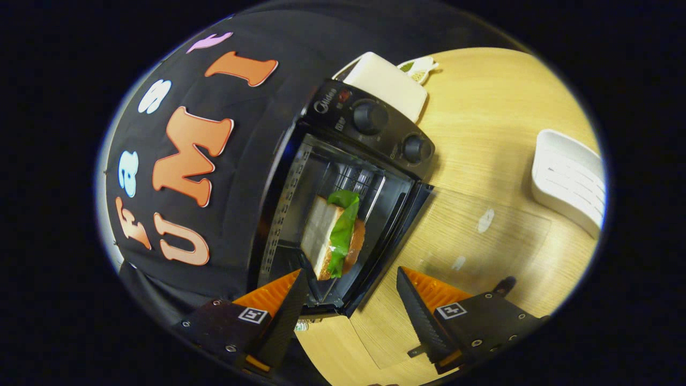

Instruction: Open the toaster oven, put the food inside, and close the toaster oven door.

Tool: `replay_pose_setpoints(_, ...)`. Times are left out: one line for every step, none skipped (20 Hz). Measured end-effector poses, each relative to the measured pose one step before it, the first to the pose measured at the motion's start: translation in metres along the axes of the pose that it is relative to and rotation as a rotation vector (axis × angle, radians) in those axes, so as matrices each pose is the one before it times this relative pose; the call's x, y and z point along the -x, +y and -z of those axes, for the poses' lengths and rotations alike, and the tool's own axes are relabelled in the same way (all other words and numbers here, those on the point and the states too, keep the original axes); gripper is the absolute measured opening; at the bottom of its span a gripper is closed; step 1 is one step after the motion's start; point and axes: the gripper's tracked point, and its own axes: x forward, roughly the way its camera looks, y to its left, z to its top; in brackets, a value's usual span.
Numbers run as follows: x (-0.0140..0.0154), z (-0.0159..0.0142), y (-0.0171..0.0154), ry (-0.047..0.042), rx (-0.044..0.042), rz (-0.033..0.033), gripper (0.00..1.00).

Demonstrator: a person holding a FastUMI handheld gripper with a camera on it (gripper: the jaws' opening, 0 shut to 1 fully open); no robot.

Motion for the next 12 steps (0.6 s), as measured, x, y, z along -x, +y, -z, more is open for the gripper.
replay_pose_setpoints(0.01361, -0.00241, -0.00273, -0.00335, 0.09245, 0.01641, 0.98)
replay_pose_setpoints(0.01104, -0.00246, 0.00228, -0.01132, 0.09714, -0.00048, 0.98)
replay_pose_setpoints(0.01220, 0.00075, 0.00090, -0.00349, 0.09906, -0.00005, 0.98)
replay_pose_setpoints(0.01154, 0.00225, -0.00323, 0.00284, 0.08584, 0.01163, 0.98)
replay_pose_setpoints(0.01283, 0.00282, -0.00517, 0.00223, 0.07451, 0.01959, 0.98)
replay_pose_setpoints(0.01045, 0.00149, -0.00364, -0.00492, 0.07380, 0.00768, 0.98)
replay_pose_setpoints(0.00682, 0.00470, -0.00466, 0.00290, 0.07411, 0.01176, 0.98)
replay_pose_setpoints(0.00654, 0.00726, -0.00252, 0.00636, 0.07183, 0.00797, 0.98)
replay_pose_setpoints(0.00370, 0.00805, -0.00022, 0.00426, 0.06092, 0.00362, 0.98)
replay_pose_setpoints(0.00253, 0.00804, -0.00126, 0.00837, 0.06155, 0.01249, 0.98)
replay_pose_setpoints(0.00269, 0.00824, -0.00465, 0.00884, 0.06225, 0.01639, 0.98)
replay_pose_setpoints(0.00181, 0.01073, -0.00445, 0.01494, 0.05375, 0.02006, 0.98)
